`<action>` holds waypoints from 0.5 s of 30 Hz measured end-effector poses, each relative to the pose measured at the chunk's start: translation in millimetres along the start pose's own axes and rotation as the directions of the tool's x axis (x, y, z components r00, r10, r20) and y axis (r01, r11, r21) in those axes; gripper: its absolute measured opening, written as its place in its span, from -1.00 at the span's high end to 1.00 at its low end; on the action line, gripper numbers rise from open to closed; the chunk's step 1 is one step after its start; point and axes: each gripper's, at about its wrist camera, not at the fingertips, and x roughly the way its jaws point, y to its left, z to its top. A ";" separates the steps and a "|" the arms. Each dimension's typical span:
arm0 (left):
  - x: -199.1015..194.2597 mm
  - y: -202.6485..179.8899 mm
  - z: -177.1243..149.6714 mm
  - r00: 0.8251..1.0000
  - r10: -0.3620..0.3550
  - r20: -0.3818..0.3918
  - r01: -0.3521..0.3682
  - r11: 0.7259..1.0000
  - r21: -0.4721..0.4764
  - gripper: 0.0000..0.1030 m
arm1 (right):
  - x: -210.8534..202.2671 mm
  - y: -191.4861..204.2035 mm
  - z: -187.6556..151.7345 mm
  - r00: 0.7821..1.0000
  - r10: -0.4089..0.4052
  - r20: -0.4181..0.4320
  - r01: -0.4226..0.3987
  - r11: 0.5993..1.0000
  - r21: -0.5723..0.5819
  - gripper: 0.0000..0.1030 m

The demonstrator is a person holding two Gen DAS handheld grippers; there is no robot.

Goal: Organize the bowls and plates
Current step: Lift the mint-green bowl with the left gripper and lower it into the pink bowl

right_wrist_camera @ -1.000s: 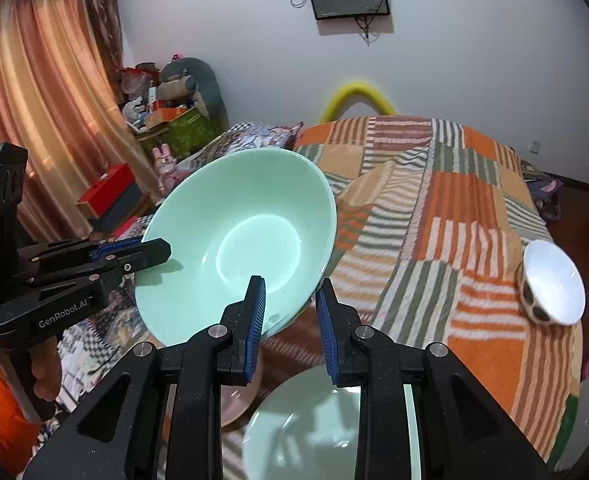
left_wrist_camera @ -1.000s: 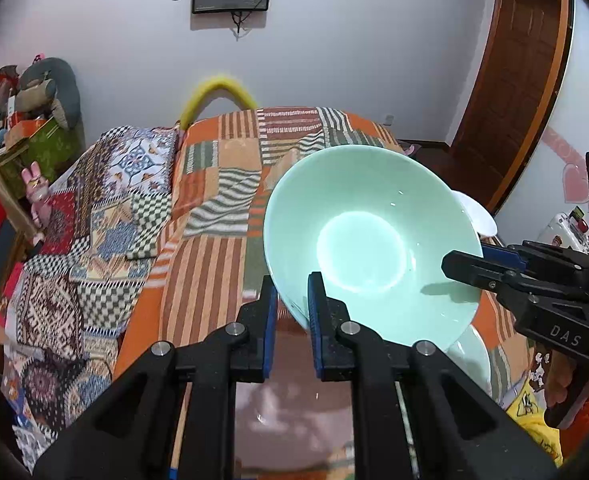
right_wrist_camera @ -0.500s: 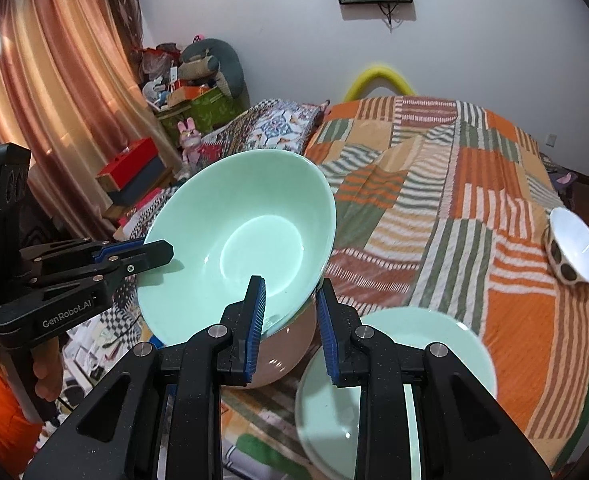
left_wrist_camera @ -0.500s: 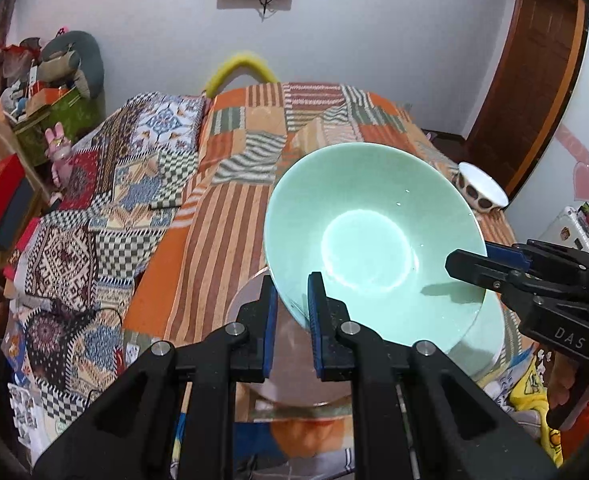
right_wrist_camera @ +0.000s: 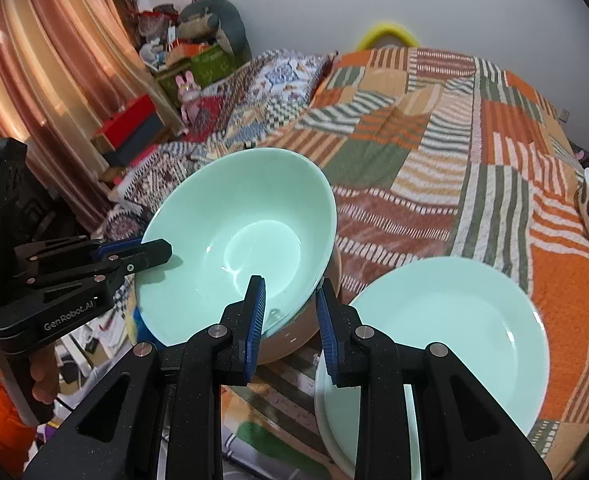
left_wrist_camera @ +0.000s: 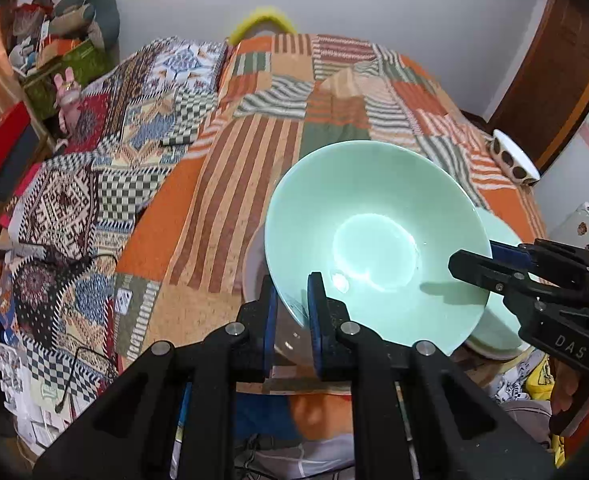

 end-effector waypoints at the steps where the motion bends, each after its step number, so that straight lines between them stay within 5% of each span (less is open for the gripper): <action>1: 3.2 1.2 -1.6 1.000 0.007 -0.006 -0.007 1.000 -0.002 0.74 | 3.2 1.3 -1.0 1.000 -0.006 -0.008 0.006 1.000 -0.004 0.54; 15: 34.9 13.8 -13.4 0.997 0.019 -0.069 -0.021 0.999 -0.038 0.73 | 28.4 6.5 -4.6 0.998 -0.024 -0.066 0.023 1.000 -0.019 0.54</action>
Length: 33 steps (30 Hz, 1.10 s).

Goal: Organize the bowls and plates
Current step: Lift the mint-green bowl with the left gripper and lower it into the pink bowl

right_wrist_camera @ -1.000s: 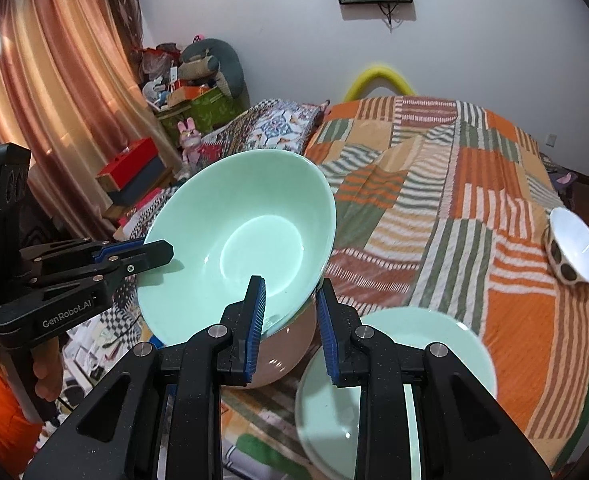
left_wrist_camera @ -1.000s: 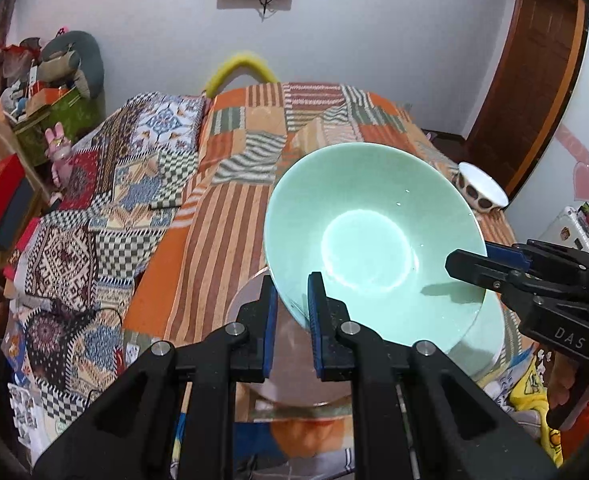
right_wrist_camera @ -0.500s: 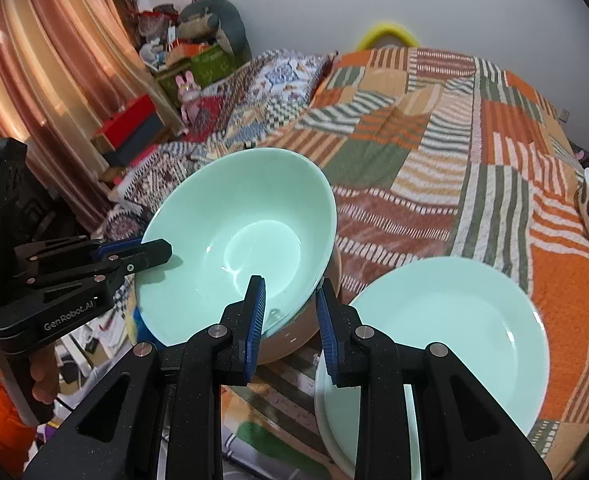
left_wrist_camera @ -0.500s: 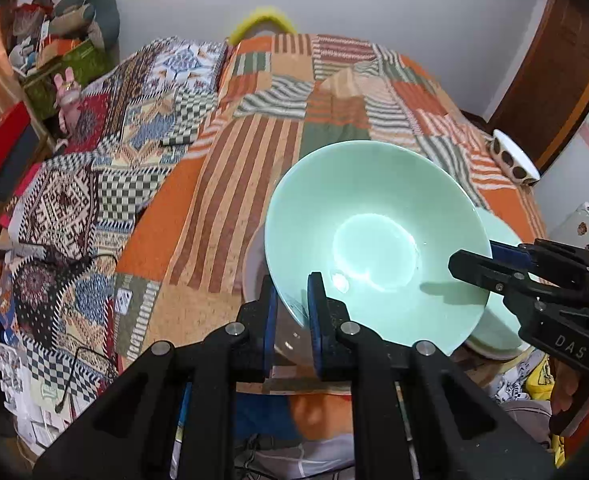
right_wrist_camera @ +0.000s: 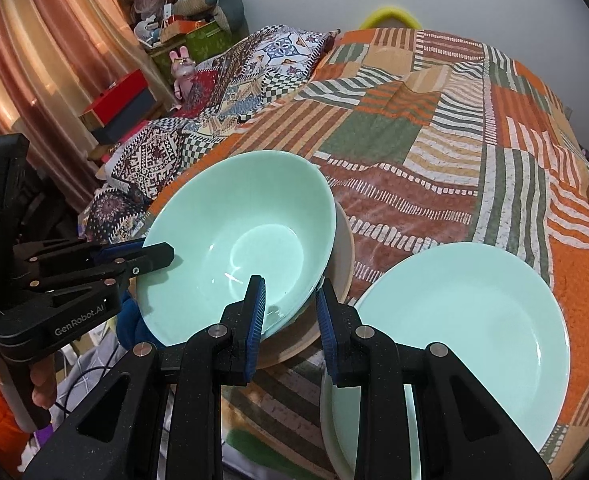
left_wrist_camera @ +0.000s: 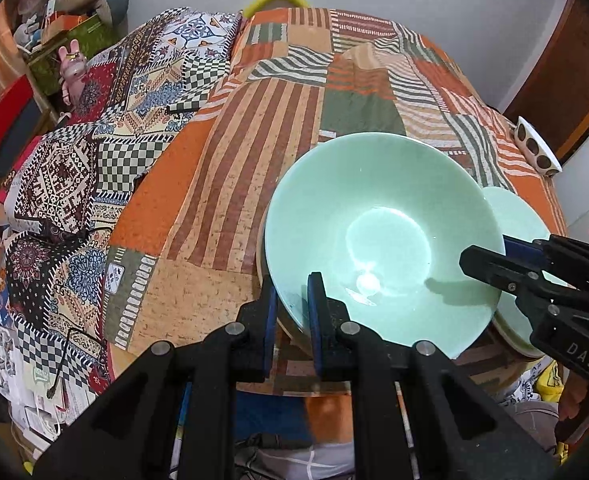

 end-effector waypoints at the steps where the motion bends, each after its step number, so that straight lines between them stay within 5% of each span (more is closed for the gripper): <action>1: 1.3 0.7 0.0 1.000 -0.001 -0.003 0.001 1.000 -0.002 0.73 | 1.4 -1.2 0.6 1.000 0.002 -0.005 -0.002 1.000 0.001 0.54; 12: 6.2 2.1 0.5 1.000 0.015 -0.003 -0.015 1.000 -0.004 0.73 | 14.4 -6.1 2.0 0.999 0.024 -0.037 -0.023 1.000 0.020 0.53; 20: 8.2 5.0 0.3 1.000 0.005 -0.015 -0.005 1.000 -0.007 0.52 | 16.3 -3.1 1.5 0.998 0.028 -0.051 -0.028 1.000 0.012 0.47; 33: -9.0 1.0 7.7 1.000 -0.006 0.020 0.006 1.000 -0.014 0.46 | -4.4 -9.0 7.9 1.000 -0.006 0.015 0.006 1.000 -0.007 0.23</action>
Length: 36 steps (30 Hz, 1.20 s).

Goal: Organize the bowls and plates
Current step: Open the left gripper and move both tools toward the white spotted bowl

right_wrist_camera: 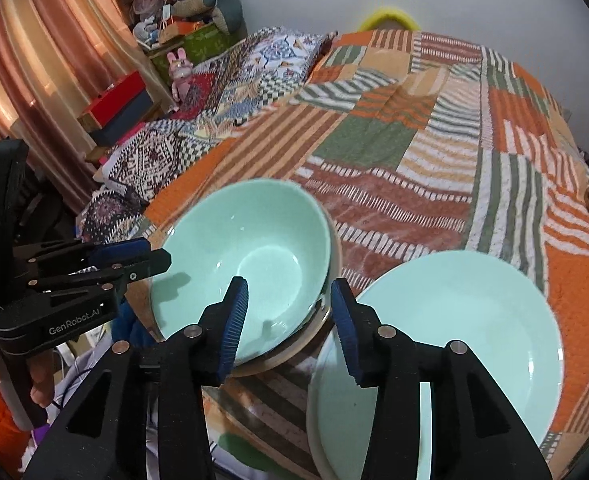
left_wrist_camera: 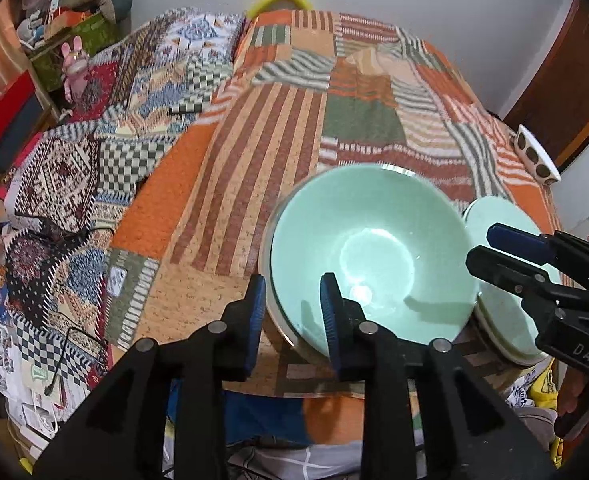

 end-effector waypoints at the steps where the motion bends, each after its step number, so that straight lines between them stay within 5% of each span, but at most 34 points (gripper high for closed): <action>1: -7.0 -2.3 3.1 1.000 -0.002 0.019 0.002 1.000 0.005 0.46 | -4.1 -0.5 1.1 1.000 -0.003 0.011 0.003 1.000 -0.004 0.23; 6: -43.7 -17.0 21.5 0.992 -0.036 0.118 0.033 0.999 0.025 0.46 | -28.8 -9.3 6.2 0.996 -0.036 0.081 0.037 0.999 -0.007 0.22; 12: -92.3 -64.4 46.7 0.963 -0.077 0.257 0.044 0.990 0.131 0.46 | -82.5 -38.6 11.3 0.970 -0.097 0.224 0.089 0.995 0.048 0.22; 18: -120.7 -128.7 68.4 0.933 -0.149 0.328 0.076 0.971 0.225 0.44 | -148.7 -84.5 4.3 0.911 -0.213 0.353 0.176 0.975 0.135 0.04; 22: -127.6 -173.1 80.9 0.917 -0.185 0.355 0.086 0.957 0.275 0.26 | -186.8 -111.7 -8.5 0.870 -0.299 0.392 0.242 0.952 0.188 0.00; 26: -129.6 -217.4 94.1 0.900 -0.224 0.373 0.103 0.943 0.318 0.03 | -223.2 -141.4 -25.9 0.813 -0.384 0.439 0.286 0.918 0.273 -0.45; 28: -127.0 -240.3 99.7 0.895 -0.247 0.372 0.118 0.934 0.336 -0.01 | -238.3 -159.5 -33.1 0.789 -0.416 0.452 0.294 0.902 0.316 -0.47; 36: -81.0 -325.8 123.5 0.917 -0.286 0.278 0.153 0.895 0.419 -0.04 | -255.2 -208.9 -50.5 0.762 -0.482 0.432 0.303 0.856 0.419 -0.48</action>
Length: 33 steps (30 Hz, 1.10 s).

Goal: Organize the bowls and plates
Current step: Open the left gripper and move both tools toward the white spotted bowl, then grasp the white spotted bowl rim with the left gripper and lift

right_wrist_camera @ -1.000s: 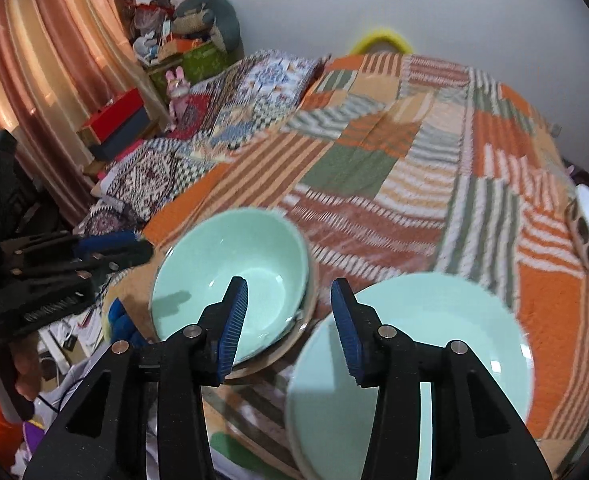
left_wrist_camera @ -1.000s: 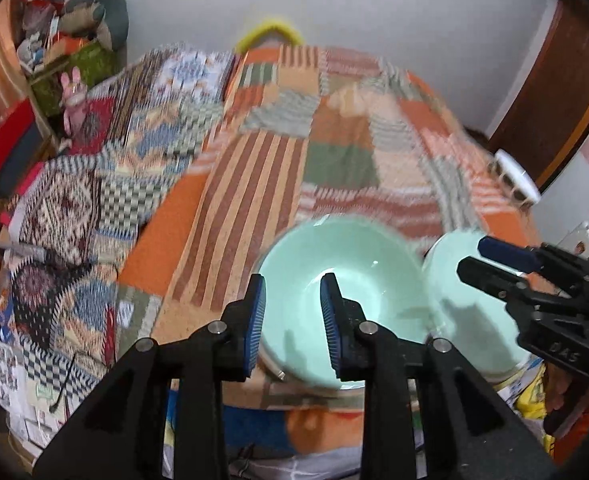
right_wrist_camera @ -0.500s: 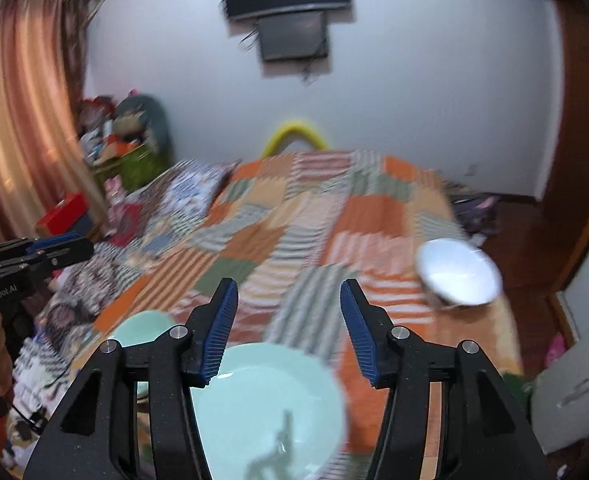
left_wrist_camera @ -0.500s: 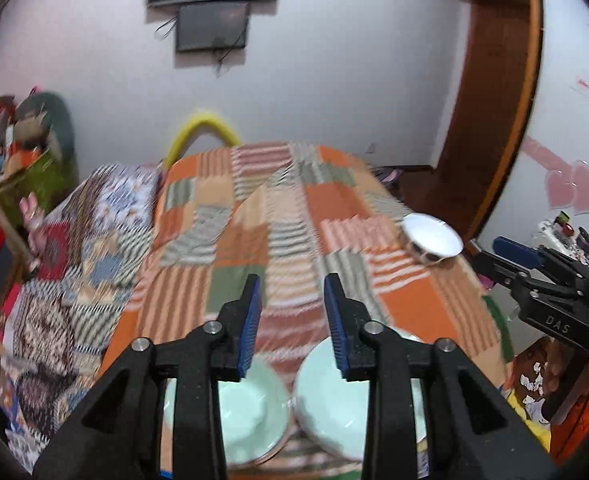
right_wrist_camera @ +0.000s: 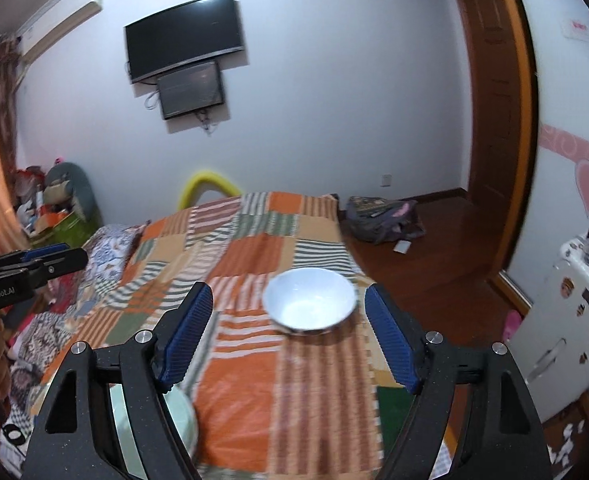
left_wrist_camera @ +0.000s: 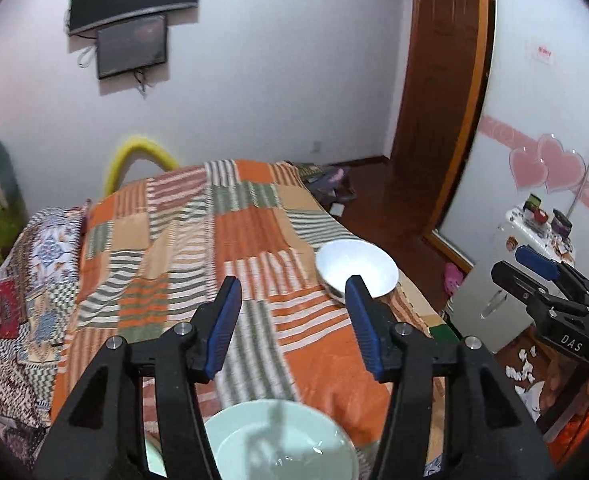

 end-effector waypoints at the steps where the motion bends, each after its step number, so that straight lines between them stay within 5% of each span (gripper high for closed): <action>1: 10.7 -3.8 2.0 1.000 -0.005 -0.016 0.005 1.000 0.004 -0.04 | 6.0 -5.2 0.2 1.000 -0.006 -0.009 0.006 1.000 0.007 -0.48; 9: 111.1 -30.7 3.0 0.987 -0.057 -0.151 0.062 0.998 0.027 -0.06 | 64.6 -39.9 -5.4 0.993 -0.021 -0.117 0.028 0.998 0.064 -0.48; 17: 200.1 -14.0 -1.7 0.951 -0.180 -0.250 0.149 0.979 -0.139 -0.01 | 126.0 -65.3 -22.6 0.974 -0.008 -0.224 0.037 0.992 0.124 -0.46; 26: 264.7 -2.9 -12.2 0.938 -0.152 -0.311 0.103 0.980 -0.170 0.36 | 177.2 -75.0 -37.6 0.947 -0.015 -0.321 0.058 0.990 0.126 0.07; 33: 278.8 -12.8 -13.5 0.937 -0.157 -0.313 0.119 0.984 -0.136 0.53 | 193.8 -73.5 -44.8 0.932 0.009 -0.362 0.040 0.991 0.127 0.17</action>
